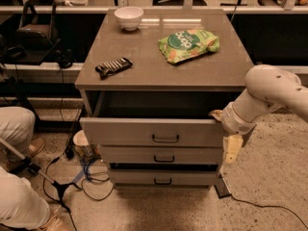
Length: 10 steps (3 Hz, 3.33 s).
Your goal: Open top drawer
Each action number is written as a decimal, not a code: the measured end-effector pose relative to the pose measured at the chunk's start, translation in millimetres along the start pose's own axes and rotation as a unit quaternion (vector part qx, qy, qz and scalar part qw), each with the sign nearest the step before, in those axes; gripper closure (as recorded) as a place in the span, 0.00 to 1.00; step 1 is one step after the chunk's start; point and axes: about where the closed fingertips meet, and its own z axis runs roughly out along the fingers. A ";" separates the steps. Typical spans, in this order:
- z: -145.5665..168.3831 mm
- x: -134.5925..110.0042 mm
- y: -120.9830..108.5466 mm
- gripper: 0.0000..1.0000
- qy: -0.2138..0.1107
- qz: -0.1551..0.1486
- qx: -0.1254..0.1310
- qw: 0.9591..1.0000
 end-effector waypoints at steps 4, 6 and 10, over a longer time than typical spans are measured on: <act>-1.0 8.9 19.1 0.87 -0.005 0.001 -0.008 1.000; -15.7 14.4 40.1 1.00 -0.014 0.012 0.020 1.000; -12.7 21.3 62.9 0.21 -0.028 0.020 0.034 0.999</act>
Offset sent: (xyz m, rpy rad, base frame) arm -0.0232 -0.0168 -0.0041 0.0148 0.0297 -0.0033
